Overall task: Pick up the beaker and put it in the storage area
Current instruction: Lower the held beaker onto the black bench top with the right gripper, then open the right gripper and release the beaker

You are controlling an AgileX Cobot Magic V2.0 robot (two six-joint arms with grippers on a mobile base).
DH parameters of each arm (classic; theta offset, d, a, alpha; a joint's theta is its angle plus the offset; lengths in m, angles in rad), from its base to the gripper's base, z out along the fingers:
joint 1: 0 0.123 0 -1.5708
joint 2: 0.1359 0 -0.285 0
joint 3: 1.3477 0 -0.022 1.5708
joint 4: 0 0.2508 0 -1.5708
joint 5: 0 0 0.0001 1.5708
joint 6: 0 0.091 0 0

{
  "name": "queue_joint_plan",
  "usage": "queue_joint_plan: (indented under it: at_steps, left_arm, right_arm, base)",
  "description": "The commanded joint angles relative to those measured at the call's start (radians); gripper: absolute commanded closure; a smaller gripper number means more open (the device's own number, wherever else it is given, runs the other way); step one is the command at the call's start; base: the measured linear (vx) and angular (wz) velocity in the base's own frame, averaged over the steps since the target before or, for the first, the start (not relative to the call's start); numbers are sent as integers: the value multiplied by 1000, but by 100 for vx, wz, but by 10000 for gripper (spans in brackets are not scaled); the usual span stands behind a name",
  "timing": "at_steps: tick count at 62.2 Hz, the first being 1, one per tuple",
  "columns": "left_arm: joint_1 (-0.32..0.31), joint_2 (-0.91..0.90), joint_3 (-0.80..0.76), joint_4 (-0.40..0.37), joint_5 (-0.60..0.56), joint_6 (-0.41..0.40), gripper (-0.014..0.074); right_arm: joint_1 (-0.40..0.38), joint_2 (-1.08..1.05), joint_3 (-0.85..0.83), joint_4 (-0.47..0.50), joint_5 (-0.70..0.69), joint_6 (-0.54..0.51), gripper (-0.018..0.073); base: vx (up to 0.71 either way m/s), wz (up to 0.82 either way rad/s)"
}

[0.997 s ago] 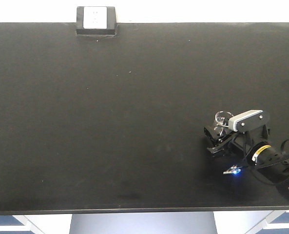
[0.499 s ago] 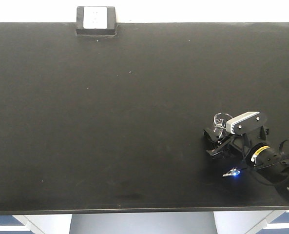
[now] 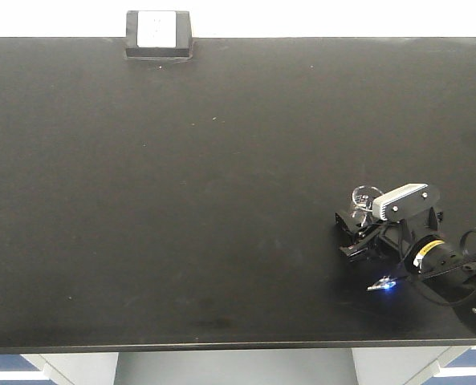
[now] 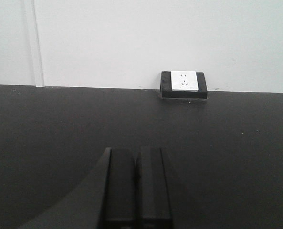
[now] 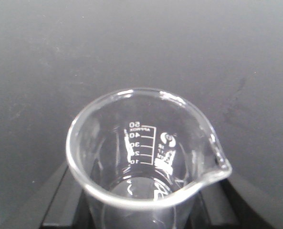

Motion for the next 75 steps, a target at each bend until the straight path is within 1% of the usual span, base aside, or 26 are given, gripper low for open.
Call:
queue_joint_plan:
  at_steps: [1,14,21,27,37,55,60,65,75]
  left_arm:
    - [-6,-19,22,-6,-85,-6,605]
    - [-6,-19,22,-6,-85,-6,605]
    - [-6,-19,22,-6,-85,-6,605]
    - [-6,-19,22,-6,-85,-6,605]
    - [-6,-19,22,-6,-85,-6,605]
    - [-6,-19,22,-6,-85,-6,605]
    - [-6,-19,22,-6,-85,-6,605]
    - [-6,-19,22,-6,-85,-6,605]
    - [-6,-19,22,-6,-85,-6,605]
  right_arm:
    - [-3,-34,-10,-2,-124,-10,557]
    - [-3,-34,-10,-2,-98,-2,549]
    - [-3,-34,-10,-2,-98,14,522]
    - [-3,-34,-10,-2,-98,14,479]
    - [-3,-34,-10,-2,-98,14,354]
    - [-3,-34,-10,2,-98,14,15]
    - [-3,-34,-10,12,-98,14,-48]
    - [-3,-34,-10,32,-98,14,-76]
    - [-3,-34,-10,36,-100,14,-71]
  base:
    - [0,0]
    - [0,0]
    - [0,0]
    - [0,0]
    - [0,0]
    - [0,0]
    - [0,0]
    - [0,0]
    - [0,0]
